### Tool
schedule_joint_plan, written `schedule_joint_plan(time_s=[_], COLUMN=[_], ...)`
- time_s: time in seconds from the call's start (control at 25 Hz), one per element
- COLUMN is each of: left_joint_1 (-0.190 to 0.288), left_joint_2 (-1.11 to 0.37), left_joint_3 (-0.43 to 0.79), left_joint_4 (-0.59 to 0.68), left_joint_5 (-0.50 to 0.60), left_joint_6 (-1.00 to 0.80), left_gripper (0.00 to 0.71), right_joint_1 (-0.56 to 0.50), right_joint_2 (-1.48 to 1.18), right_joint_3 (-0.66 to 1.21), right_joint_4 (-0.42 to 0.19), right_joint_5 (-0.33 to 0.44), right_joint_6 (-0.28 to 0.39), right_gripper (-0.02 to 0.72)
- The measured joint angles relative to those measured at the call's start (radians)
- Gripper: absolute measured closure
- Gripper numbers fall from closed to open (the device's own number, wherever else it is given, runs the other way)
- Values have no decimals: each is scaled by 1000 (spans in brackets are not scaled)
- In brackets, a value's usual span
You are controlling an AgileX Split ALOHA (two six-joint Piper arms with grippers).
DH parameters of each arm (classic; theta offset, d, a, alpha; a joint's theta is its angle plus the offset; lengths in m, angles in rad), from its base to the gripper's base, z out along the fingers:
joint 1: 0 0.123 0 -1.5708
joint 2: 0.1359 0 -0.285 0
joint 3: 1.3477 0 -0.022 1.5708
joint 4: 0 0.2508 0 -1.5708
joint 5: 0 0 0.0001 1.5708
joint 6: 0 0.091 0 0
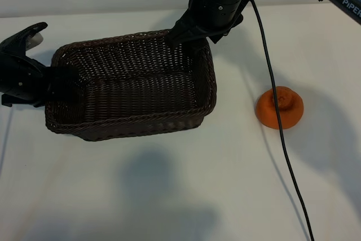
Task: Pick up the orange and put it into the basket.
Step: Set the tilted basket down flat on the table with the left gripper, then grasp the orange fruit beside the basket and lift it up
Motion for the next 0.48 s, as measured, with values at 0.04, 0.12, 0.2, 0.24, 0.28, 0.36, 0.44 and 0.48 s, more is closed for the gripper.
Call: schedule_joint_plan(time_s=[0.04,0.12,0.2,0.24,0.28,0.36,0.44,0.48], left_joint_1=[0,0,0,0,0,0,0,0], left_joint_2=[0,0,0,0,0,0,0,0], left_joint_3=[-2,-7,-12,-12,-13,-13,-13,-13], left_joint_4=[-4,-10,-17,-19,-19,-19,-19,-19], left_joint_5=[8,25,34,36,42,56,71,75], left_joint_6=[0,0,0,0,0,0,0,0], left_gripper=[451,341,222,172,138,92,82,82], right_joint_1=[0,0,0,0,0,0,0,0], right_joint_2=[0,0,0,0,0,0,0,0], right_joint_3=[0,0,0,0,0,0,0,0], right_joint_4=[0,0,0,0,0,0,0,0], right_joint_5=[0,0,0,0,0,0,0,0], right_joint_6=[0,0,0,0,0,0,0,0], right_gripper=[177,177,177,177,177,177,177,177])
